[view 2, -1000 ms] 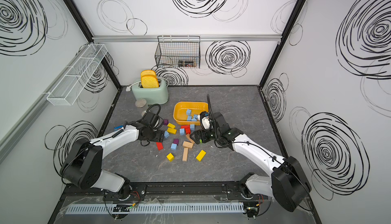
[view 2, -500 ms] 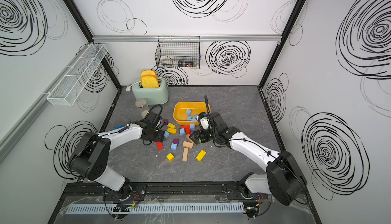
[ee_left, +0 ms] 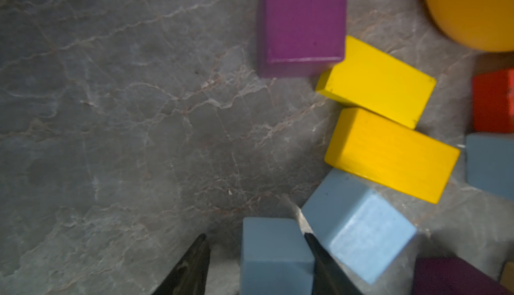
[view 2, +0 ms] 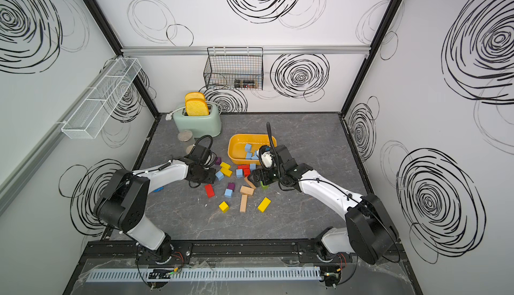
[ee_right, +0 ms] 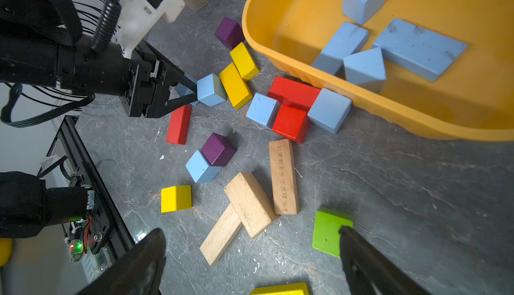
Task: Pick out the blue building blocks
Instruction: Pick up the building block from the center of the board.
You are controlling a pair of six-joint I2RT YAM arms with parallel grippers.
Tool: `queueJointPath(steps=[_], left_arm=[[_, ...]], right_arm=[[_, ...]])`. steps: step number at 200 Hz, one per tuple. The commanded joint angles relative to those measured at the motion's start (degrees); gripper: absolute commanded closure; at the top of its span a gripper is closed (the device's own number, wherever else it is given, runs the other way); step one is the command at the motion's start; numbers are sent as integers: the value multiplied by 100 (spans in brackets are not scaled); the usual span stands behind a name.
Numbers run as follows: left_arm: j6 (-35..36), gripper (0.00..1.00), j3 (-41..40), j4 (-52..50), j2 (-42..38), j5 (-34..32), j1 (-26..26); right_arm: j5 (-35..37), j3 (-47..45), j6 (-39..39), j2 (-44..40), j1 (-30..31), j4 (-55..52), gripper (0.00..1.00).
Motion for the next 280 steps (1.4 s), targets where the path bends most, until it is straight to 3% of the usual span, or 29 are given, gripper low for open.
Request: queueJointPath(steps=[1,166,245,248,280], left_arm=[[19,45,99,82,9,103,57],[37,68,19,-70,-301,77,66],[71,95,121,-298,-854,68,156],[92,100,136,-306,-883,76,161],[394,100,275,-334,-1269,233,146]], right_arm=[[47,130,-46,15,20,-43,2],[49,79,-4,-65,17,-55,2],[82,43,64,-356,24,18,2],[84,42,71,-379,25,22,2],[63,-41,115,-603,-13,159,2]])
